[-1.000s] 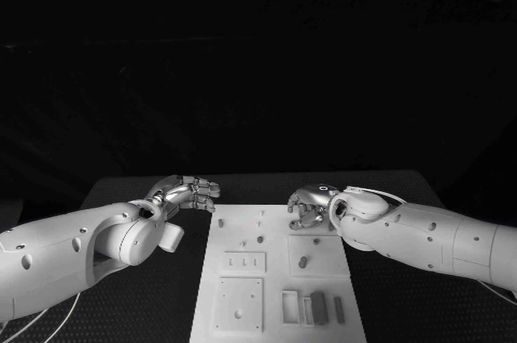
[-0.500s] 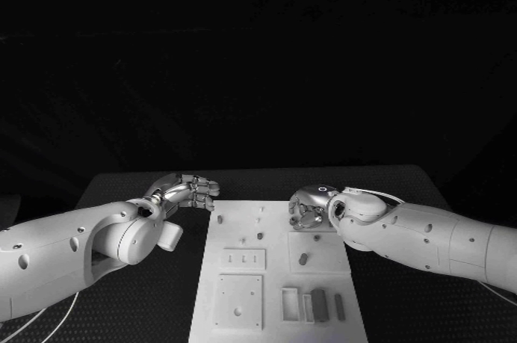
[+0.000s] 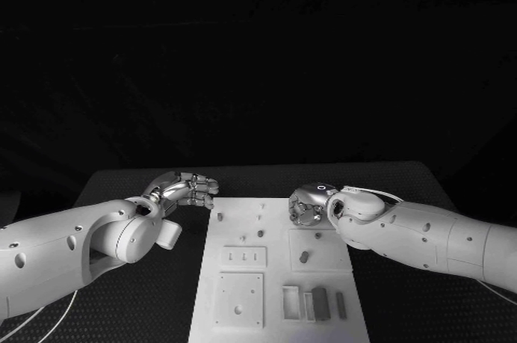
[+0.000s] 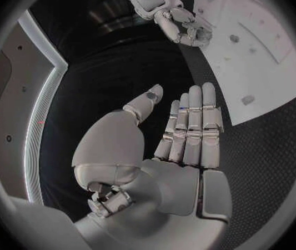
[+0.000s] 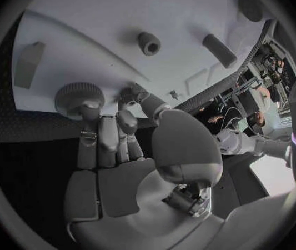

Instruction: Assemble the parts on the task board

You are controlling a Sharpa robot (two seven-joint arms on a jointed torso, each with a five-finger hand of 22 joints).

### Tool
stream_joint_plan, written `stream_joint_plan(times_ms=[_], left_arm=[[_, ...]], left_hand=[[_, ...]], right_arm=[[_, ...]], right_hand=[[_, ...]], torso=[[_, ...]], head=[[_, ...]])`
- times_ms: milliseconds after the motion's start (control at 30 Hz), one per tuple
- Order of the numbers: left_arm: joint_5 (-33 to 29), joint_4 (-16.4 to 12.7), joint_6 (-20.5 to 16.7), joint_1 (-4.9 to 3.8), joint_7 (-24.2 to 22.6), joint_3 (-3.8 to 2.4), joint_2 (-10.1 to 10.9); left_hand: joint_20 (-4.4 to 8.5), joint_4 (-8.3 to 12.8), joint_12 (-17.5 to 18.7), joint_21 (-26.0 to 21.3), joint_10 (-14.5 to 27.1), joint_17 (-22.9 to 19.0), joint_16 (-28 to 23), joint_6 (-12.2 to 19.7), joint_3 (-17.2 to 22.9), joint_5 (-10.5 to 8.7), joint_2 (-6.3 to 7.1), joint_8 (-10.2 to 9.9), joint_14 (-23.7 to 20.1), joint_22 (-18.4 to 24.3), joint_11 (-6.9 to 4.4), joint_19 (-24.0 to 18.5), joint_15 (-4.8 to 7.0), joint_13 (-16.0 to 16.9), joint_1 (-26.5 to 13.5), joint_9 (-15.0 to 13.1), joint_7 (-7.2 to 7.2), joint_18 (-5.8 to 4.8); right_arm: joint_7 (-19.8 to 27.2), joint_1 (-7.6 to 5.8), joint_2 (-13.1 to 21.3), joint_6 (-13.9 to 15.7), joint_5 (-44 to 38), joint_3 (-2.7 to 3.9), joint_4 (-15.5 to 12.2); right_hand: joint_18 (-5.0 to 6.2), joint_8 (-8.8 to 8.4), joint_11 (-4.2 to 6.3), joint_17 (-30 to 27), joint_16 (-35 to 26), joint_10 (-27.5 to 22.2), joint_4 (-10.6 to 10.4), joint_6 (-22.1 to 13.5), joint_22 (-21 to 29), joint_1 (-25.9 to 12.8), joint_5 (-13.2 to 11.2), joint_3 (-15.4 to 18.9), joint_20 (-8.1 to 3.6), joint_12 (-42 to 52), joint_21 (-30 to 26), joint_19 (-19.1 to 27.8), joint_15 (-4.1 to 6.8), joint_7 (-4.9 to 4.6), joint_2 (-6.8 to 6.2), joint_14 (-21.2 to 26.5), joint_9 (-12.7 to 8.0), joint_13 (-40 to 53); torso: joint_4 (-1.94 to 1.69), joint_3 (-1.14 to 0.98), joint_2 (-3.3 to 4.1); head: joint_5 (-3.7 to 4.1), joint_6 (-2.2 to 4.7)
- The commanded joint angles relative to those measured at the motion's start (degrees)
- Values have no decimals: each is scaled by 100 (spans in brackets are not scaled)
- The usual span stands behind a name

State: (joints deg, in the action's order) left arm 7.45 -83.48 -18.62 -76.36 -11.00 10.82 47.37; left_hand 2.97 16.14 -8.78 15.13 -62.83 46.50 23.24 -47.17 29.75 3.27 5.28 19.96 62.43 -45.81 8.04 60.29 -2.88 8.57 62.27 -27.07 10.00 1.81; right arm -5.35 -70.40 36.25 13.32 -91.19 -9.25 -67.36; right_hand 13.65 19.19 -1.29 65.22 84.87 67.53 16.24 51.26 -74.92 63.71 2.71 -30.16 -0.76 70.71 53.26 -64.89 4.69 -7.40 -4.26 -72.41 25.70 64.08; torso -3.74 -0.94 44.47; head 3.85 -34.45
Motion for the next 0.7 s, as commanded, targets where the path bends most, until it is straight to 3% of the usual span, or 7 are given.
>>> stream_joint_plan(times_ms=[33,500,700], left_arm=[[26,-10,33,-14,-61,-7,-4],[26,107,30,-15,-56,-7,-20],[26,99,35,-15,-58,-7,-17]], left_hand=[[-6,-11,25,-26,-22,8,-21,19,-31,-10,-11,-24,-37,-9,-16,-33,6,3,-28,-3,-10,100],[-8,-11,42,-30,-13,20,-37,26,-29,-10,-9,-33,-36,-15,-14,-37,4,1,-25,-2,-8,100],[-9,-11,46,-31,-11,24,-41,26,-27,-10,-11,-35,-35,-17,-14,-37,4,0,-23,-2,-9,100]], right_arm=[[-21,28,15,-145,-117,-21,5],[-27,28,31,-73,-179,-21,-20],[-154,27,39,375,-304,-20,-67]], right_hand=[[135,39,23,-11,37,63,5,101,-125,-61,15,-79,-66,41,46,15,27,-4,48,-23,-3,18],[135,67,56,-35,57,92,17,207,-124,-111,15,-176,-73,39,81,24,57,30,74,-23,25,25],[135,149,114,-33,80,135,25,389,-124,-125,15,-262,-79,56,113,30,105,91,265,-44,83,58]], torso=[[2,-9,32],[-9,-19,60],[-10,-18,75]], head=[[-14,-28],[19,-14],[20,8]])
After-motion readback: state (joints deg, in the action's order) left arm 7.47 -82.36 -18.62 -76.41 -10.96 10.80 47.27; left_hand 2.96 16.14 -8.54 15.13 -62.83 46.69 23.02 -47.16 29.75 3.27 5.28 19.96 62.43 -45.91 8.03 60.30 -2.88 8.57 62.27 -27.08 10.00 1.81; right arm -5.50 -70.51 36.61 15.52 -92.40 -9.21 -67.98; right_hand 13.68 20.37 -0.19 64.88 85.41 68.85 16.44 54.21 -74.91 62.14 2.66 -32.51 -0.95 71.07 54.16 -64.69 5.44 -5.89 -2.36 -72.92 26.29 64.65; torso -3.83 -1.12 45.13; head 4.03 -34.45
